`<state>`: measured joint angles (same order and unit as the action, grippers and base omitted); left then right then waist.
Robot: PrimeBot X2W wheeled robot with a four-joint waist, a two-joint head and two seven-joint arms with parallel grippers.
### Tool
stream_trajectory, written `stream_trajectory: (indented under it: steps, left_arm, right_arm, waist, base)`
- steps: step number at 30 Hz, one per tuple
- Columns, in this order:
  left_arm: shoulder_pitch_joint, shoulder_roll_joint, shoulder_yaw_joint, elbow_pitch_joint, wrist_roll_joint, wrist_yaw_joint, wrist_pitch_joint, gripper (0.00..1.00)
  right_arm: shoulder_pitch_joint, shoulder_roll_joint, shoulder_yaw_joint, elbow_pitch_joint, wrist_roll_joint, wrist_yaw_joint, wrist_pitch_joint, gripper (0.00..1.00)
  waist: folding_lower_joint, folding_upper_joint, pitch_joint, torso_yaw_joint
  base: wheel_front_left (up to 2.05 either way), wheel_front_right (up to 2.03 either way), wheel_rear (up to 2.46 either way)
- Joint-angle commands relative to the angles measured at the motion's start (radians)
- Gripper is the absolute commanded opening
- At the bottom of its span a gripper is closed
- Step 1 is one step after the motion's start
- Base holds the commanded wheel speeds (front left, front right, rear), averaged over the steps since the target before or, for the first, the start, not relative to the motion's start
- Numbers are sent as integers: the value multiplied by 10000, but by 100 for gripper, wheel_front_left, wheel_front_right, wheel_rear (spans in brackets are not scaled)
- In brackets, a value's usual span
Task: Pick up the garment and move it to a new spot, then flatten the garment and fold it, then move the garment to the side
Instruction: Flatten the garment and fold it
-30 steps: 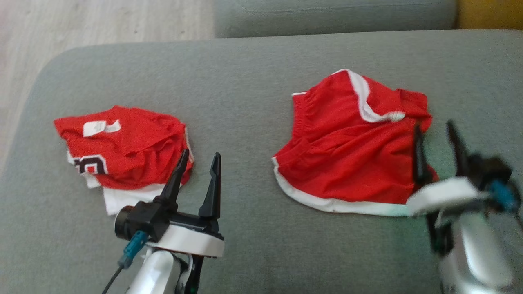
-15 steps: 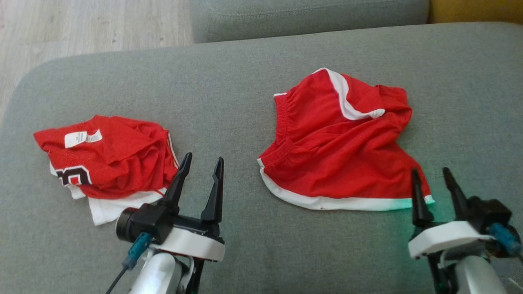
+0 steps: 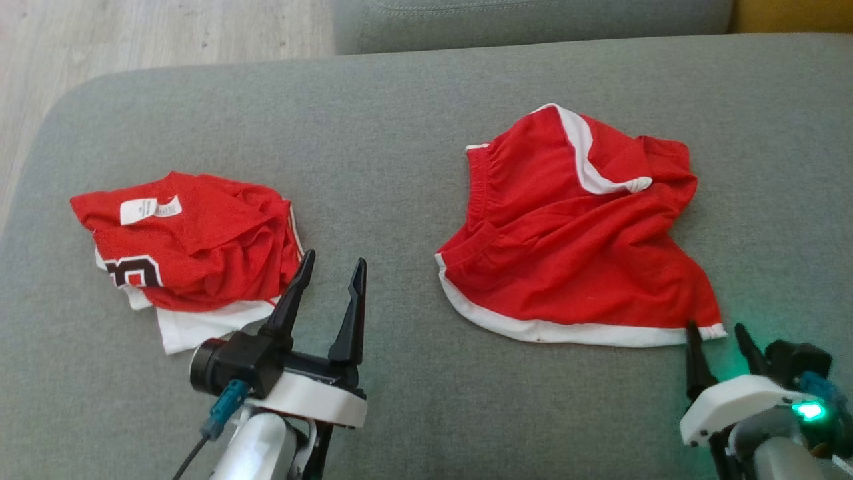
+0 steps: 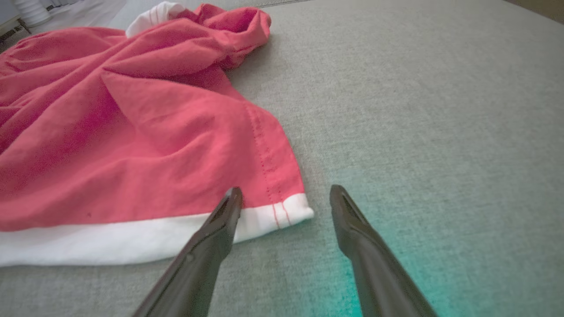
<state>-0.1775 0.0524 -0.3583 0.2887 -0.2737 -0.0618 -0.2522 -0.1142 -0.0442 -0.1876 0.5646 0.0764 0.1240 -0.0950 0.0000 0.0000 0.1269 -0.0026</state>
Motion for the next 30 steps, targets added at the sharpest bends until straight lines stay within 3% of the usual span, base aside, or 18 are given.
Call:
stream_trajectory:
  steps: [1, 20, 21, 22, 23, 24, 30]
  left_arm:
    - [-330, 10, 308, -236, 68, -12, -95, 100]
    - [-363, -12, 257, -315, 80, -31, -95, 100]
    - [-368, -12, 251, -313, 78, -33, -95, 100]
    - [-372, -13, 250, -309, 72, -35, -95, 100]
    - [-375, -13, 251, -302, 67, -36, -95, 100]
    - [-375, -14, 253, -294, 64, -37, -95, 100]
    - [-297, -16, 285, -231, 68, -35, -95, 100]
  right_arm:
    - [-87, -61, 301, -233, 6, 67, -20, 100]
    - [-541, -61, 297, 405, -254, 67, 78, 100]
    - [-554, -61, 294, 460, -283, 67, 138, 87]
    - [-566, -61, 296, 501, -297, 67, 175, 61]
    - [-574, -61, 294, 528, -304, 67, 185, 25]
    - [-575, -61, 293, 554, -313, 67, 184, 0]
    - [-597, -60, -57, 383, -459, 67, 37, 0]
  waist:
    - [0, 0, -29, -27]
    - [0, 0, 52, -47]
    - [0, 0, 65, -29]
    - [0, 0, 74, -15]
    - [0, 0, 73, -6]
    - [0, 0, 64, -3]
    - [0, 0, -110, -131]
  base:
    - [0, 0, 0]
    - [0, 0, 0]
    - [0, 0, 0]
    - [0, 0, 0]
    - [0, 0, 0]
    - [0, 0, 0]
    - [0, 0, 0]
